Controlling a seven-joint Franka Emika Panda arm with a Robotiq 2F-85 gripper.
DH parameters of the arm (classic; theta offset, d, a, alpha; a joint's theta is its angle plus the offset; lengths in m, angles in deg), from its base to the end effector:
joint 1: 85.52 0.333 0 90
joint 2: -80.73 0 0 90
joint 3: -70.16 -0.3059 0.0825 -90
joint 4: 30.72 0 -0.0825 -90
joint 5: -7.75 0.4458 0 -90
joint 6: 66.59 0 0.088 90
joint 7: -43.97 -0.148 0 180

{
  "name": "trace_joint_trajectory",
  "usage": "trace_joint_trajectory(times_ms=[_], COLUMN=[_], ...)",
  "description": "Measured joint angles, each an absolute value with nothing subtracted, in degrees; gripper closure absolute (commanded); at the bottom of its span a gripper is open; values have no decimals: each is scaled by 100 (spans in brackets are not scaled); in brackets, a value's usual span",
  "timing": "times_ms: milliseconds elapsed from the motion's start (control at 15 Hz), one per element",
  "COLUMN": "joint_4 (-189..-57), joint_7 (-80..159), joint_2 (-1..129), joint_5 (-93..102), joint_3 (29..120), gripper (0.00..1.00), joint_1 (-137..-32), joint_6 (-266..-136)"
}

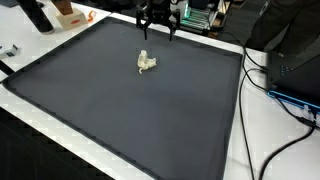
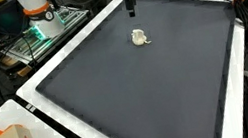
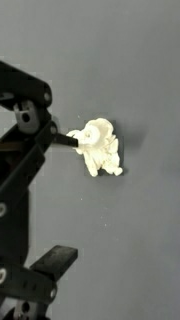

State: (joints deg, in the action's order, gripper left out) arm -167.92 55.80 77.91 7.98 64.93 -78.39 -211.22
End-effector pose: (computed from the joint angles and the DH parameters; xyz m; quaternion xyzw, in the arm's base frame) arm 0.5339 0.1176 0.2055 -0.9774 -0.2077 -0.0403 0.0037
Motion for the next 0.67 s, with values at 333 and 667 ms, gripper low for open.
trace_joint_trajectory(times_ms=[333, 667], joint_4=[-16866, -16869], joint_7=[6256, 6312], joint_2=[8200, 8603], joint_5=[1673, 1807], joint_3=[6505, 6625], gripper=[0, 0], joint_1=[-7923, -7961], joint_6=[-20879, -20375])
